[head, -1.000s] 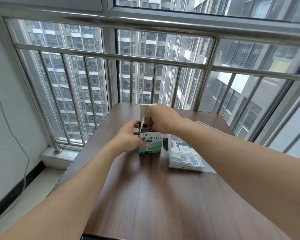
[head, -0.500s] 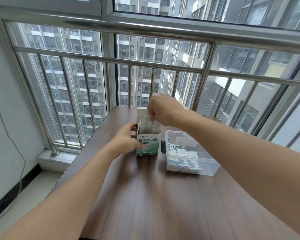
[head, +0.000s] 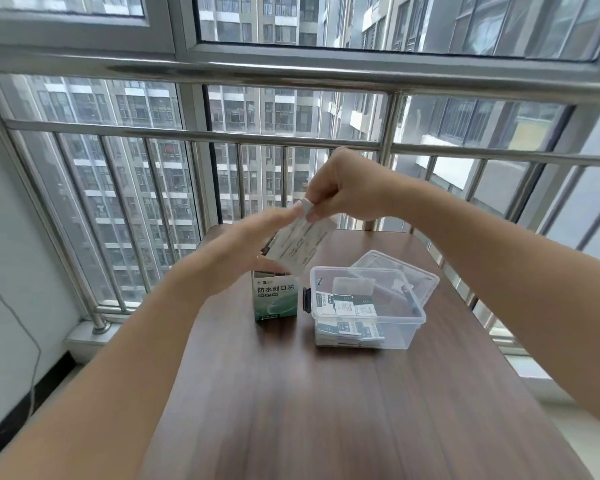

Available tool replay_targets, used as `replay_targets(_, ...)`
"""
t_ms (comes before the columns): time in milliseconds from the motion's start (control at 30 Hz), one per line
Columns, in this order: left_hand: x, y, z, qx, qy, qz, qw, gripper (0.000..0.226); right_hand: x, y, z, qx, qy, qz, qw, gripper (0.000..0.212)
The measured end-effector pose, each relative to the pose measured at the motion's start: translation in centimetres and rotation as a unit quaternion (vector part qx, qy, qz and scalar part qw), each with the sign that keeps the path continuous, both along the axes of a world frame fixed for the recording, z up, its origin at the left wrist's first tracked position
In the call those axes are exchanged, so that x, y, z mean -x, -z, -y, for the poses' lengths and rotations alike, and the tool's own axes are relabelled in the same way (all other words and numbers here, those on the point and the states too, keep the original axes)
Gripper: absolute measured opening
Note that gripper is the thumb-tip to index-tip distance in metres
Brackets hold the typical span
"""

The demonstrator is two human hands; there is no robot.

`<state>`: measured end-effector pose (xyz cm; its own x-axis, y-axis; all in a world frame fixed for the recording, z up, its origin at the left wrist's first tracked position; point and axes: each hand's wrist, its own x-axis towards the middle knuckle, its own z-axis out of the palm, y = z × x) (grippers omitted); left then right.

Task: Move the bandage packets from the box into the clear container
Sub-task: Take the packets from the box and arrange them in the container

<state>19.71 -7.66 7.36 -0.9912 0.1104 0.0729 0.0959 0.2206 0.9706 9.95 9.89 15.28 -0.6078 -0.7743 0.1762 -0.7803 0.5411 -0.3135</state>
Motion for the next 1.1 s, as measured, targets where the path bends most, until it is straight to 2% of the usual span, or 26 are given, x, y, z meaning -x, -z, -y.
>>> replay_targets(67, 0.0, -0.7, -1.5, -0.011, 0.046, 0.074, 0.996, 0.054, 0.1, 0.0, -0.6, 0.004, -0.003, 0.005, 1.0, 0.006)
replay_targets(100, 0.1, -0.7, -2.3, 0.005, 0.044, 0.081, 0.996, 0.052, 0.3, 0.1, -1.0, 0.007, 0.0, 0.018, 1.0, 0.003)
replay_targets(200, 0.6, 0.8, -5.1, 0.061, -0.019, 0.061, 0.996, 0.041, 0.2, 1.1, -2.0, 0.02, 0.021, 0.065, 0.997, 0.013)
replay_targets(267, 1.4, 1.8, -6.8, 0.068, -0.087, 0.055, 0.992, 0.031, 0.2, 2.0, -2.7, 0.053, 0.051, 0.132, 0.989, 0.004)
replay_targets(333, 2.1, 2.7, -8.1, 0.109, -0.155, 0.025, 0.982, 0.02, 0.3, 2.7, -3.3, 0.091, 0.088, 0.215, 0.968, 0.012)
replay_targets(400, 2.6, 3.5, -8.9, 0.186, -0.202, -0.041, 0.961, 0.012, 0.2, 2.9, -3.8, 0.118, 0.11, 0.31, 0.937, 0.02)
replay_targets(467, 2.7, 3.9, -9.6, 0.28, -0.234, -0.081, 0.928, 0.016, 0.1, 3.2, -4.4, 0.15, 0.117, 0.405, 0.894, 0.027)
replay_targets(533, 2.7, 4.0, -10.3, 0.362, -0.265, -0.085, 0.89, 0.029, 0.2, 3.7, -4.8, 0.165, 0.114, 0.451, 0.87, 0.035)
replay_targets(600, 2.6, 4.0, -11.0, 0.39, -0.284, -0.089, 0.872, 0.037, 0.5, 4.5, -5.1, 0.151, 0.094, 0.441, 0.88, 0.038)
replay_targets(633, 2.5, 3.9, -11.2, 0.39, -0.285, -0.093, 0.871, 0.038, 0.7, 4.8, -5.1, 0.156, 0.087, 0.42, 0.89, 0.031)
replay_targets(700, 2.5, 3.7, -11.4, 0.353, -0.262, -0.09, 0.894, 0.04, 1.2, 5.2, -5.5, 0.185, 0.09, 0.375, 0.904, 0.021)
replay_targets(733, 2.6, 3.6, -11.3, 0.294, -0.242, -0.072, 0.922, 0.041, 1.4, 5.3, -5.7, 0.195, 0.089, 0.354, 0.91, 0.021)
replay_targets(800, 2.8, 3.3, -11.1, 0.092, -0.187, 0.012, 0.978, 0.042, 1.5, 5.3, -6.2, 0.199, 0.079, 0.309, 0.927, 0.025)
replay_targets(833, 2.7, 3.0, -10.9, -0.008, -0.158, 0.059, 0.986, 0.042, 1.5, 5.3, -6.4, 0.196, 0.074, 0.287, 0.935, 0.026)
replay_targets(900, 2.5, 2.4, -10.3, -0.144, -0.093, 0.117, 0.978, 0.038, 1.6, 5.5, -6.7, 0.203, 0.067, 0.267, 0.94, 0.027)
replay_targets(1000, 2.1, 2.1, -9.3, -0.281, 0.009, 0.186, 0.942, 0.035, 1.6, 5.7, -6.8, 0.241, 0.052, 0.28, 0.928, 0.027)
replay_targets(1033, 2.0, 2.2, -9.2, -0.297, 0.019, 0.193, 0.935, 0.038, 1.5, 5.7, -6.8, 0.246, 0.053, 0.285, 0.925, 0.028)
replay_targets(1100, 2.1, 2.6, -9.5, -0.283, 0.007, 0.172, 0.944, 0.035, 1.5, 5.7, -6.7, 0.241, 0.069, 0.286, 0.925, 0.032)
